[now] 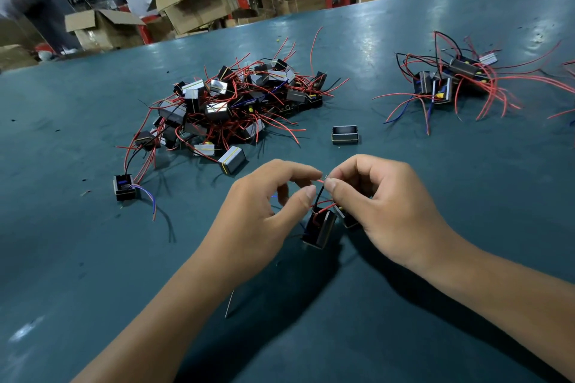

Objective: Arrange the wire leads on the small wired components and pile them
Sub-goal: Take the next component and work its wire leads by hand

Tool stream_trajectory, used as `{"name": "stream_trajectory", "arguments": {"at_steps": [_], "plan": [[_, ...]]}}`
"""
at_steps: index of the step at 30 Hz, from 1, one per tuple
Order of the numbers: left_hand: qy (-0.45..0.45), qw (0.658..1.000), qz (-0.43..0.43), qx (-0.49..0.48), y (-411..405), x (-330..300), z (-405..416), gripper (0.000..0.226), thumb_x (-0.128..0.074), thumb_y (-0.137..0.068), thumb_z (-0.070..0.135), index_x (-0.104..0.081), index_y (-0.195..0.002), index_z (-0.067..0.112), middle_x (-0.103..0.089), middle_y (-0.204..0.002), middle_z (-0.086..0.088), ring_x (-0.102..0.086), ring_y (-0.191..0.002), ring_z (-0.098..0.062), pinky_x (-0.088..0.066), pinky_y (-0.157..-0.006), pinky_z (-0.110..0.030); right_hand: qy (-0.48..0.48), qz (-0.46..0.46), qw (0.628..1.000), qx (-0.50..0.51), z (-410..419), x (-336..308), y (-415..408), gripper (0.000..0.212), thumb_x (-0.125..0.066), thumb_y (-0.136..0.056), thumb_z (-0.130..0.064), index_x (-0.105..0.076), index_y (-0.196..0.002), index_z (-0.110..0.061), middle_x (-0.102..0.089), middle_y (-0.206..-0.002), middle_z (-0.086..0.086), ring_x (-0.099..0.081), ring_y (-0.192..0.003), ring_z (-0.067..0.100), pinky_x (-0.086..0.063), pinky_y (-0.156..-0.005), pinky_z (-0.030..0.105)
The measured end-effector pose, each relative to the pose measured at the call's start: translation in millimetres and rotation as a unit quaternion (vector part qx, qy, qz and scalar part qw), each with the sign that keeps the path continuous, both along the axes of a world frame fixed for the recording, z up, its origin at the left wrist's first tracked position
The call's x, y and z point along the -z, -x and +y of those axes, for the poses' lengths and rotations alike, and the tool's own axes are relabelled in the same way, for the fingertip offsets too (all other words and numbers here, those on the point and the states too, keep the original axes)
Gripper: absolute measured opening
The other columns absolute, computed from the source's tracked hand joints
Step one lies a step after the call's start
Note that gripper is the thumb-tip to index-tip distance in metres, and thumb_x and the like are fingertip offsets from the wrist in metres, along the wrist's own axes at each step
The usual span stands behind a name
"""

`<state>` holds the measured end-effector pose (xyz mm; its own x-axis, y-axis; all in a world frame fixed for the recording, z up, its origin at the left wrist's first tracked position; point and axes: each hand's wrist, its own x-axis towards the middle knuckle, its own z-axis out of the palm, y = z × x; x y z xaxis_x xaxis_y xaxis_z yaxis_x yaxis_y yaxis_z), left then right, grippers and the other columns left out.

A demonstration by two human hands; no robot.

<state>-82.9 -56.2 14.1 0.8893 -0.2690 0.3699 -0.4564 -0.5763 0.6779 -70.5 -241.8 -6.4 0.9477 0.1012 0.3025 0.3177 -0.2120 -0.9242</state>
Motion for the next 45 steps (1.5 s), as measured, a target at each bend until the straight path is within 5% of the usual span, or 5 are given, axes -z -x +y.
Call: {"name": "stream_trajectory", "arguments": {"at_steps": [7,16,24,32,45], "plan": [[0.070,0.993,0.094,0.033,-10,8,5,0.003,-0.071,-0.092,0.031,-0.074,-0.092,0.031,-0.067,-0.072,0.013,-0.045,-0.058,-0.002,-0.035,-0.057,-0.014,0.022,0.008,1.000,-0.016,-1,-2,1,0.013,-0.070,-0.089,-0.018,-0.071,-0.076,-0.023,-0.068,-0.062,-0.001,-0.058,-0.056,0.011,-0.052,-0.058,0.041],[0.014,0.996,0.078,0.034,-15,8,13,0.009,-0.069,-0.091,0.032,-0.068,-0.084,0.026,-0.055,-0.065,0.011,-0.038,-0.051,-0.002,-0.029,-0.052,-0.012,0.095,-0.002,0.995,-0.026,-7,-3,-4,0.014,-0.071,-0.088,-0.021,-0.069,-0.075,-0.026,-0.066,-0.058,-0.013,-0.056,-0.051,-0.001,-0.041,-0.053,0.011],[0.054,0.992,0.110,0.026,-15,-2,24,0.011,-0.062,-0.083,0.021,-0.069,-0.084,0.029,-0.058,-0.065,0.020,-0.042,-0.060,-0.008,-0.034,-0.055,-0.018,0.102,-0.058,0.993,-0.007,-17,-12,-11,0.009,-0.070,-0.088,-0.021,-0.063,-0.084,-0.025,-0.069,-0.080,-0.010,-0.065,-0.070,0.011,-0.048,-0.063,0.020],[-0.004,0.992,0.076,0.097,-9,-6,21,0.014,-0.083,-0.081,0.021,-0.073,-0.090,0.025,-0.062,-0.080,0.014,-0.047,-0.072,-0.004,-0.035,-0.067,-0.010,0.157,-0.241,0.953,-0.098,-22,-23,-6,0.016,-0.054,-0.093,-0.023,-0.063,-0.089,-0.010,-0.064,-0.094,0.001,-0.059,-0.091,0.021,-0.047,-0.077,0.038],[-0.024,0.991,0.062,0.119,-8,0,11,0.007,-0.078,-0.086,0.026,-0.072,-0.083,0.027,-0.063,-0.083,0.004,-0.051,-0.072,-0.026,-0.043,-0.069,-0.046,0.367,-0.354,0.847,-0.154,-30,-24,-17,0.014,-0.068,-0.090,-0.020,-0.072,-0.080,-0.010,-0.066,-0.116,0.005,-0.058,-0.106,0.027,-0.044,-0.095,0.029]]}}
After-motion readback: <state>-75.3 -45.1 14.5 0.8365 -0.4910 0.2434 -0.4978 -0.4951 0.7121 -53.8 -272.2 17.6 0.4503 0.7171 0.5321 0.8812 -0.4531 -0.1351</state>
